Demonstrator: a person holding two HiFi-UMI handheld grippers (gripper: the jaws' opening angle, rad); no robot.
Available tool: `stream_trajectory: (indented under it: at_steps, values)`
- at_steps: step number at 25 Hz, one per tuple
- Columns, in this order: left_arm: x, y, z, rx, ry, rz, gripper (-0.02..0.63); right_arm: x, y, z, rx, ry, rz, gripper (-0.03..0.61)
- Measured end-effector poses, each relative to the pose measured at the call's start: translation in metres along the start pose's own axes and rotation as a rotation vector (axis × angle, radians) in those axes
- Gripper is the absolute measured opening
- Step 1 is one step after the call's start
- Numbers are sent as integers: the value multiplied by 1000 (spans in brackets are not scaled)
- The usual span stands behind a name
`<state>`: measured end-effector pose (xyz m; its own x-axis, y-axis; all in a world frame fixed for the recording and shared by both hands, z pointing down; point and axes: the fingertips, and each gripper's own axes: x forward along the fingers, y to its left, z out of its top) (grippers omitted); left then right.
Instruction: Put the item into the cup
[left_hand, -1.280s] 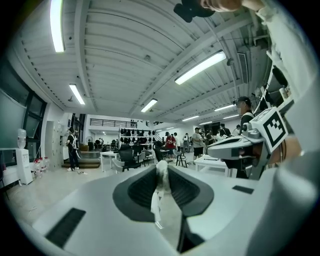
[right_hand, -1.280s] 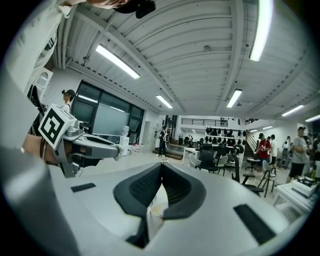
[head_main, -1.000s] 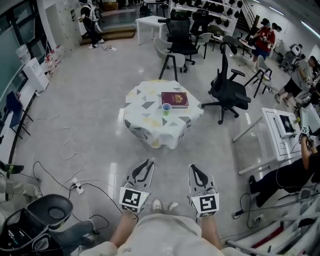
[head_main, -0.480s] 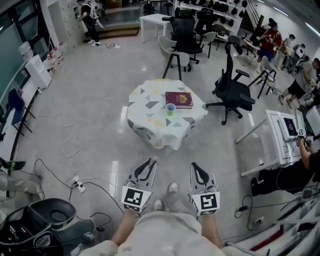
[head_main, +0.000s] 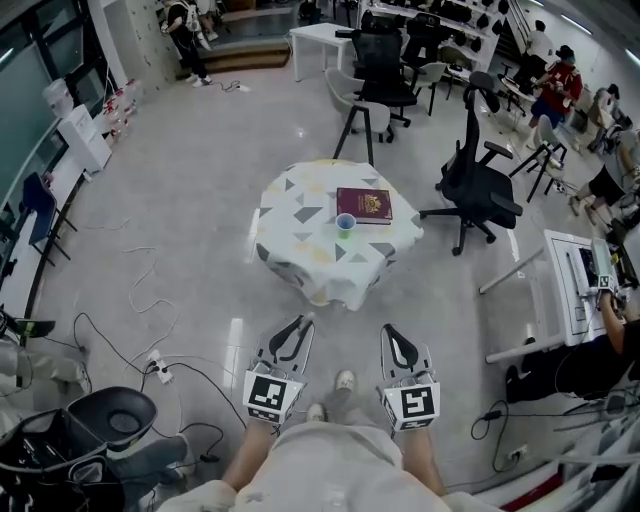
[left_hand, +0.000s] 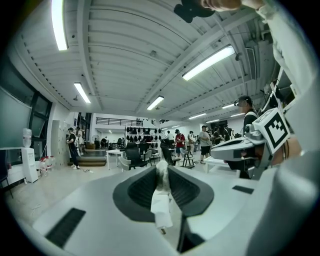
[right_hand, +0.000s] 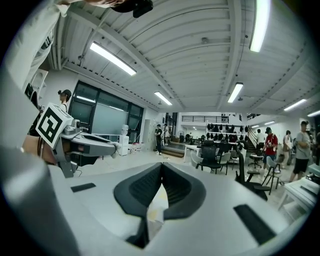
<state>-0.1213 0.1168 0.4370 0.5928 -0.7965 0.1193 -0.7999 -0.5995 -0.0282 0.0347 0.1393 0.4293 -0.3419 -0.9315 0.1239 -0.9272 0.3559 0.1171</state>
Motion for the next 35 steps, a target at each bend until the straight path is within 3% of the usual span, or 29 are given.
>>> stream_trajectory:
  at_steps: [13, 35]
  values:
    - [65, 20, 12, 19, 13, 62, 76, 64, -49, 1, 15, -20, 66, 8]
    - [114, 21, 33, 44, 14, 199, 75, 111, -100, 14, 21, -75, 190, 8]
